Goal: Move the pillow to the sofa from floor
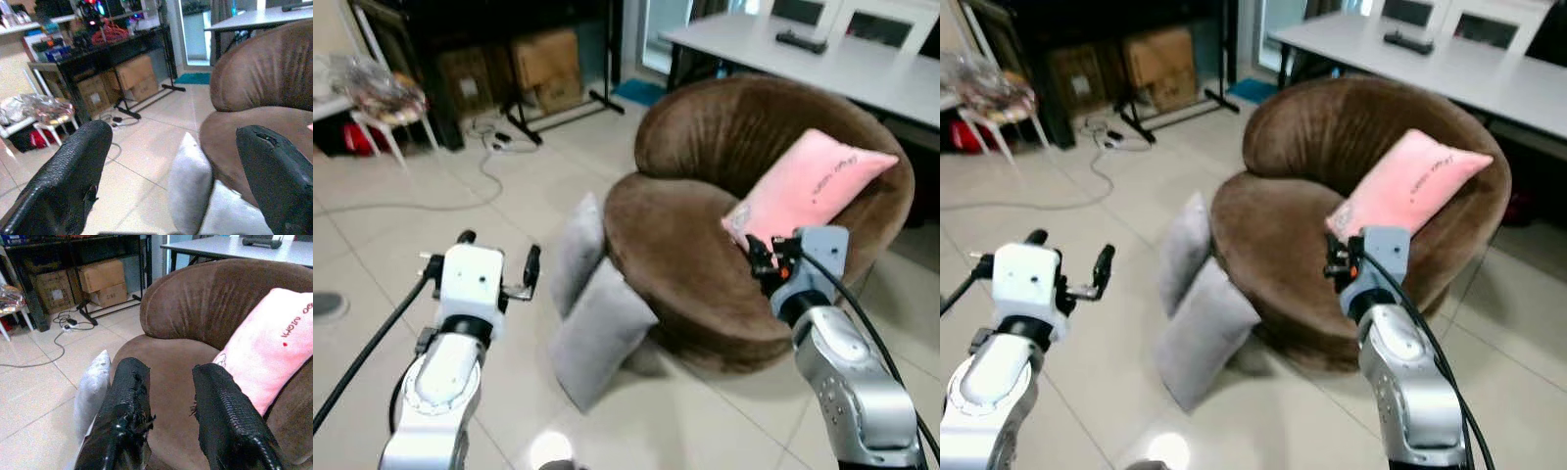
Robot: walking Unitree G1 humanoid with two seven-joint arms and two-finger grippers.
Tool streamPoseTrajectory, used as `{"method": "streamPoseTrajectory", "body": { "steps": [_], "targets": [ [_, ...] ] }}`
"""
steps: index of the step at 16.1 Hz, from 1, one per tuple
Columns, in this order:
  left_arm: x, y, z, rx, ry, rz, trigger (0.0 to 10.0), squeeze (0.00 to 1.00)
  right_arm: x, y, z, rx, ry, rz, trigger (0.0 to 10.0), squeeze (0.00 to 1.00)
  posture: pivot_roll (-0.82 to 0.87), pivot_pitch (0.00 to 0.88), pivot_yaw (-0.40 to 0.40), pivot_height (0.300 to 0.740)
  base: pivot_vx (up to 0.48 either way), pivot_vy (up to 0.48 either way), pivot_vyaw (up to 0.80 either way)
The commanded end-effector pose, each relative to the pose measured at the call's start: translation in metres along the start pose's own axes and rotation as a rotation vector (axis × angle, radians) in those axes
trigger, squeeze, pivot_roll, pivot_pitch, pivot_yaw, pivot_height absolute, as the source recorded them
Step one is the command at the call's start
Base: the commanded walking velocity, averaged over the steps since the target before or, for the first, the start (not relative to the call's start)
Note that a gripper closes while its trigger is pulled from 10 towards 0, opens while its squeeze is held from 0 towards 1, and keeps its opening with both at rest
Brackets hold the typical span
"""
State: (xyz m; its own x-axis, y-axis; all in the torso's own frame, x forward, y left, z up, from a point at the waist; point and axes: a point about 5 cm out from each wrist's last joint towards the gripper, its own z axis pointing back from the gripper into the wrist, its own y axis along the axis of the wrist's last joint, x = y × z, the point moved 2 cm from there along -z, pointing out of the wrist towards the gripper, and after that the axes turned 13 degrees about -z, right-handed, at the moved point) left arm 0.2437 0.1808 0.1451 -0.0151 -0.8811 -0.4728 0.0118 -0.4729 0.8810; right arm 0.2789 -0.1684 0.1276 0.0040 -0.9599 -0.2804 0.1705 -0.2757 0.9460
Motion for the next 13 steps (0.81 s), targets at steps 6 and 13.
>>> {"method": "streamPoseTrajectory", "body": {
  "steps": [6,13],
  "targets": [
    [0.0,-0.006,-0.004,0.022,0.03,0.013,10.0,0.0,0.023,-0.017,0.001,-0.017,-0.078,-0.055,10.0,0.0,0.04,0.0,-0.012,0.74,0.0,0.116,0.0],
    [0.008,-0.044,-0.008,0.014,0.005,-0.006,10.0,0.0,0.037,-0.053,0.009,-0.04,-0.083,0.049,10.0,0.0,0.02,0.0,0.015,0.74,0.0,0.0,0.0]
  ]
}}
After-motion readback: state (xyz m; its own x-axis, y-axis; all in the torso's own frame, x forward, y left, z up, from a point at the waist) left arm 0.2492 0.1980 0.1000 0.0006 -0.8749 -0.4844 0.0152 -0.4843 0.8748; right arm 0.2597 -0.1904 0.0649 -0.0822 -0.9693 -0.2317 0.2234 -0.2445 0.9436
